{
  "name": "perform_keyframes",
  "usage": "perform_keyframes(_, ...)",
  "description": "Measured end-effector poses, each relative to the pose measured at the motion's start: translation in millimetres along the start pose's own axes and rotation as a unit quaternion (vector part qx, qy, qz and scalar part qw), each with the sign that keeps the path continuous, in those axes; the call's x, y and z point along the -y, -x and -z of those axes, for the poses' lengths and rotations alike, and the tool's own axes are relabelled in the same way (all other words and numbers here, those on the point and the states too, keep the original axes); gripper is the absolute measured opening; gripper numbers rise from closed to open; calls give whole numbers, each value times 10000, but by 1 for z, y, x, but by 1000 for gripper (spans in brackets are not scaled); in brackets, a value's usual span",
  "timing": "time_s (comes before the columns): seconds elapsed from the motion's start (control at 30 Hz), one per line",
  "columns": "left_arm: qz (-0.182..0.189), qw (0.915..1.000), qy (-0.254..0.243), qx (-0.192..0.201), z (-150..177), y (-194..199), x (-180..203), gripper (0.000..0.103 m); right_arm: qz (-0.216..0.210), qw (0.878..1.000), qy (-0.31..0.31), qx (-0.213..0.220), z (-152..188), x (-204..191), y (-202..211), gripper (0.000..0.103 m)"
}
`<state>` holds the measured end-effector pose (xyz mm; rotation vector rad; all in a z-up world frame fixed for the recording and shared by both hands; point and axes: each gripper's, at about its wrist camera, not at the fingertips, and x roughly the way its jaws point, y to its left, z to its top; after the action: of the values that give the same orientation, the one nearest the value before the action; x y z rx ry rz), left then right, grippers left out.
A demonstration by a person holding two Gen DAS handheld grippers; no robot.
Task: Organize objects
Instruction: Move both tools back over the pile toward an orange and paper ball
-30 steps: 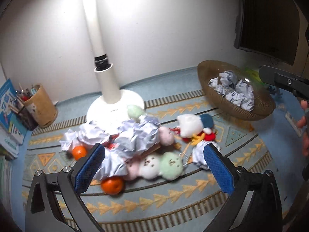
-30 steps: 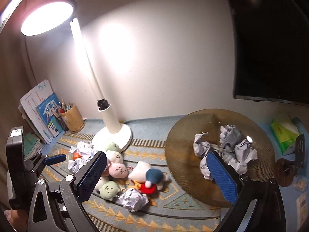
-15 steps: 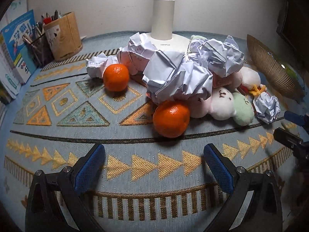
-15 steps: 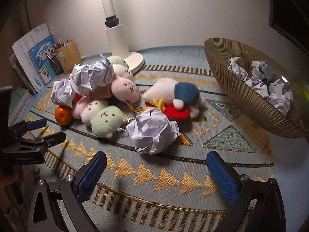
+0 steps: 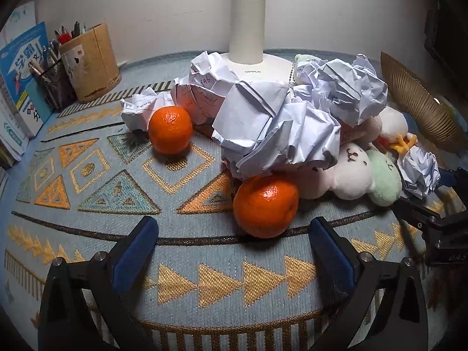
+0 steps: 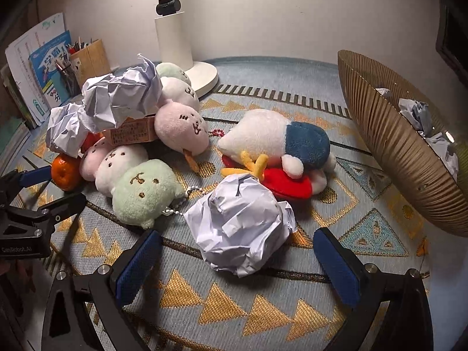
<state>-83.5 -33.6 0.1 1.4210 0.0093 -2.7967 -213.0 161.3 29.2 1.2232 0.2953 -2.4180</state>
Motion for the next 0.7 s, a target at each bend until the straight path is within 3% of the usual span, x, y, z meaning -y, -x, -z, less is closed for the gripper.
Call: perform_keyframes(0.7,-45,10000,83,12,0,-1,-2,103,12,10000,-19,9,4,-3,0,103)
